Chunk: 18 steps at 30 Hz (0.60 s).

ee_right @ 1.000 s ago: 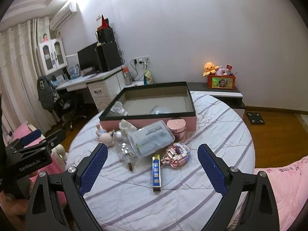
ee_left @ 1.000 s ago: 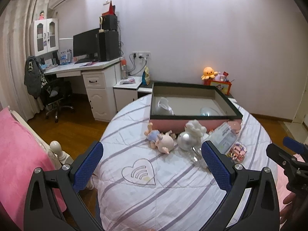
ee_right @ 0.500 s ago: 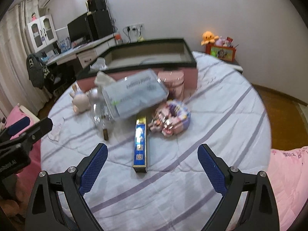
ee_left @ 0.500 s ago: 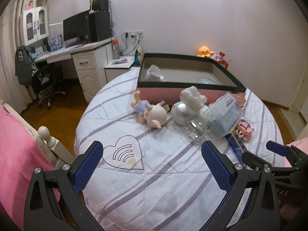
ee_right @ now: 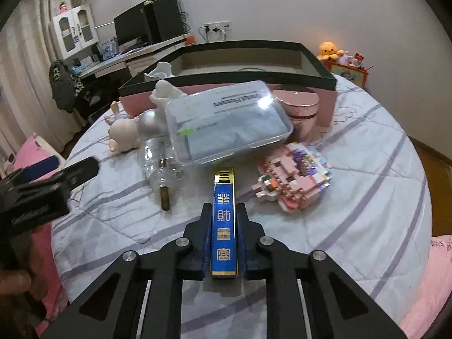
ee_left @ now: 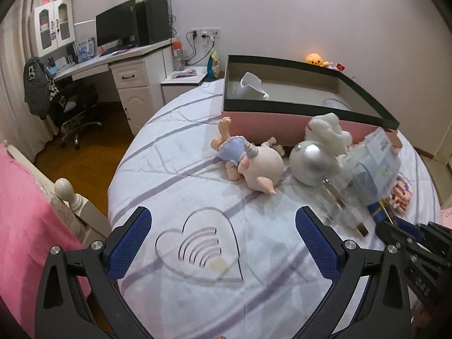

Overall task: Organize rigid objects
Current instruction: 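Grasp the pig doll with the left tool while the right tool grasps the blue stick package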

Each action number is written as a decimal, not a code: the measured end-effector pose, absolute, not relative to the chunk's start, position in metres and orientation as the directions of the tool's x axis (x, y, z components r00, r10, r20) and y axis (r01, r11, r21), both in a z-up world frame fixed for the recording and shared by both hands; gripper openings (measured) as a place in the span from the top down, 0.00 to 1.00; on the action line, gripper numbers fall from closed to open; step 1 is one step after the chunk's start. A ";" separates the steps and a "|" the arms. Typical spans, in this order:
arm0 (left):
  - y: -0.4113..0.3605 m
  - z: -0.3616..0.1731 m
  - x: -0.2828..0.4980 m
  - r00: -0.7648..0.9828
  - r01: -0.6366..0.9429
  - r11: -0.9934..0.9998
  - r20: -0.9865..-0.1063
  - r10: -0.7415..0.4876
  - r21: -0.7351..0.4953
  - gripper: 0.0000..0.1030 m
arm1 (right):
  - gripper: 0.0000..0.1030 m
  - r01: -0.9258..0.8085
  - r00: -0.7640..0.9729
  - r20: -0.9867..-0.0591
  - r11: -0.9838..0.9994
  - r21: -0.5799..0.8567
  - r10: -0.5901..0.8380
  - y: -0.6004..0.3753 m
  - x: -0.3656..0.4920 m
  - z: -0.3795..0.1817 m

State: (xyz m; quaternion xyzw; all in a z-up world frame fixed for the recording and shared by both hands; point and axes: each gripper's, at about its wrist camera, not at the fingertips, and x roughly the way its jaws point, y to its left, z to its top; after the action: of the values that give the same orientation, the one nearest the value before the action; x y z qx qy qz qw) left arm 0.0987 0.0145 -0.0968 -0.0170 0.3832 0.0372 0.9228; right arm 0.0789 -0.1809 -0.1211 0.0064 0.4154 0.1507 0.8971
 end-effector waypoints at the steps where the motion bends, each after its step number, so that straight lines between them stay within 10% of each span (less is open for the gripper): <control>1: 0.015 -0.098 0.104 0.700 -0.079 0.997 -0.712 0.057 0.002 0.00 | 0.85 -0.265 0.608 -0.742 0.953 0.144 0.281 -0.182 0.079 -0.121; 14: 0.012 -0.109 0.177 0.656 -0.006 1.000 -0.754 0.017 0.017 0.00 | 0.85 -0.270 0.598 -0.743 0.948 0.166 0.300 -0.188 0.087 -0.122; 18: 0.017 -0.114 0.176 0.632 0.046 0.996 -0.770 -0.090 -0.079 0.43 | 0.85 -0.266 0.601 -0.740 0.949 0.169 0.301 -0.189 0.085 -0.121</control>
State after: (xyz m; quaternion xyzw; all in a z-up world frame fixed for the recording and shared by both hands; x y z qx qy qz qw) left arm 0.1759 0.0166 -0.1140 -0.0259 0.4276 -0.0377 0.9028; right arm 0.0850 -0.1893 -0.1205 0.0207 0.4176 0.1583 0.8945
